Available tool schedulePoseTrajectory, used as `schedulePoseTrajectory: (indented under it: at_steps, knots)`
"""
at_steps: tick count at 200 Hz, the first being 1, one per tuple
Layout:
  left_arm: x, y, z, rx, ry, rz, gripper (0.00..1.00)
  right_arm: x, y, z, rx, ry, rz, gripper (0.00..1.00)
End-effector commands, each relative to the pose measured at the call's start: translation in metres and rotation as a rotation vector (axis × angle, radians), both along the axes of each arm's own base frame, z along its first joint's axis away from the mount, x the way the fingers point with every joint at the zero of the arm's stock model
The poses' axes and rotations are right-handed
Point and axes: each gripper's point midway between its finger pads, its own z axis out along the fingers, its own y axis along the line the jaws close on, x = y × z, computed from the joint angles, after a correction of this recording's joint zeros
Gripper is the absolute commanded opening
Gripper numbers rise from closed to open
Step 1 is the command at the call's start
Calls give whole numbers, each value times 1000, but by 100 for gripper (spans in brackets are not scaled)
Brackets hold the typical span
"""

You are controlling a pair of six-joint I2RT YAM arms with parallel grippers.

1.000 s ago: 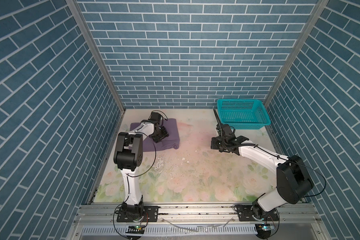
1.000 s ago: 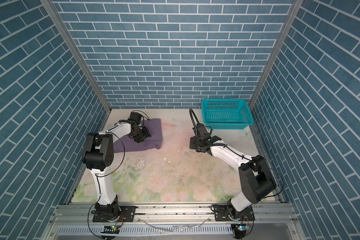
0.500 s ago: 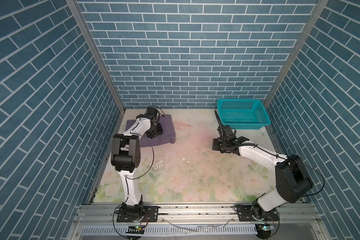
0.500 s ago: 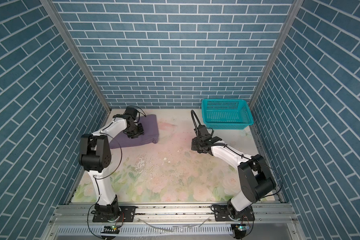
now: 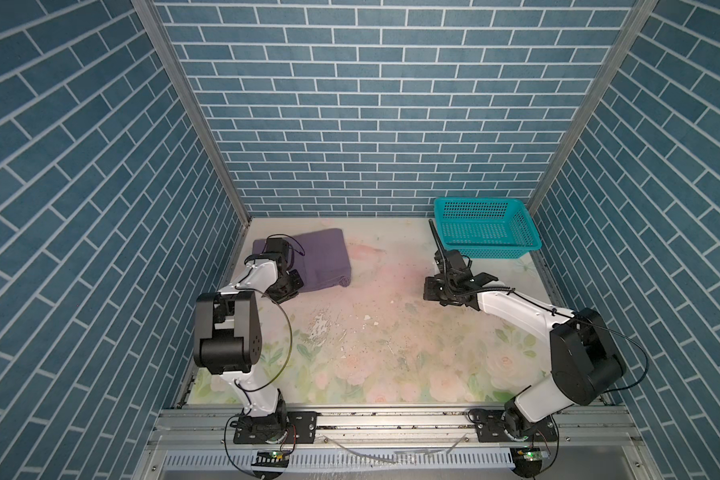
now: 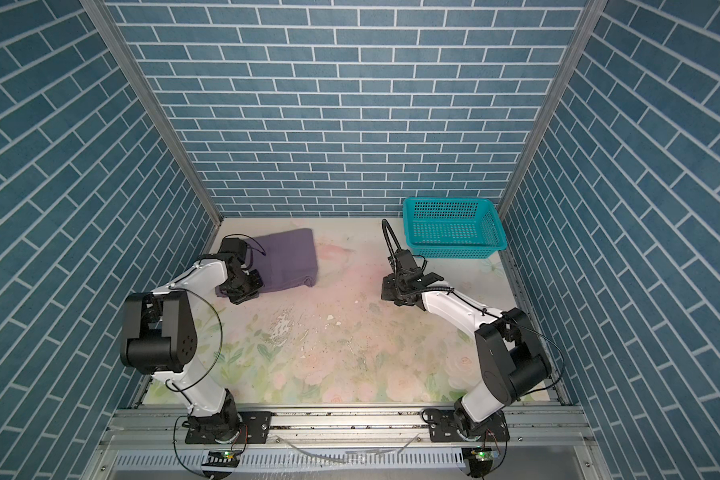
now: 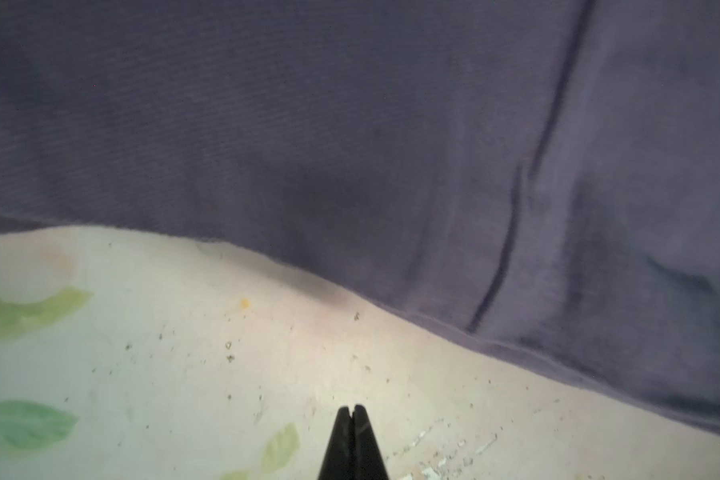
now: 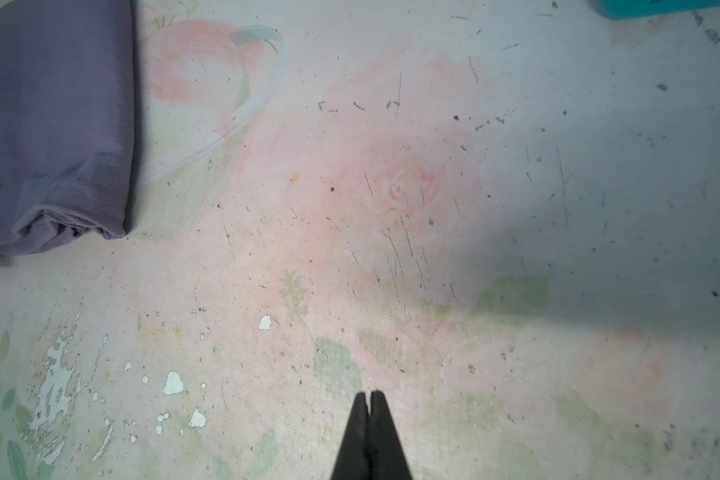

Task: Fold and stack the trousers
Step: 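Carry the purple bundle with the left gripper to the far table corner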

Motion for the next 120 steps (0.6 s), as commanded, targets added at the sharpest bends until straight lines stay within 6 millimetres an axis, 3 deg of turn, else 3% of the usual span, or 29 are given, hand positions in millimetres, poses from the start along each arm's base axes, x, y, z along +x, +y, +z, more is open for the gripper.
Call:
schedulePoseTrajectory:
  at_steps: [1, 70, 120]
  knots:
    - [19, 6, -9, -53, -15, 38, 0, 4, 1, 2, -12, 8, 7, 0]
    - [61, 37, -36, -62, -11, 125, 0, 10, -9, 5, -90, 11, -11, 0]
    - [104, 67, -32, -65, -38, 148, 0, 7, -23, 9, -130, -4, -42, 0]
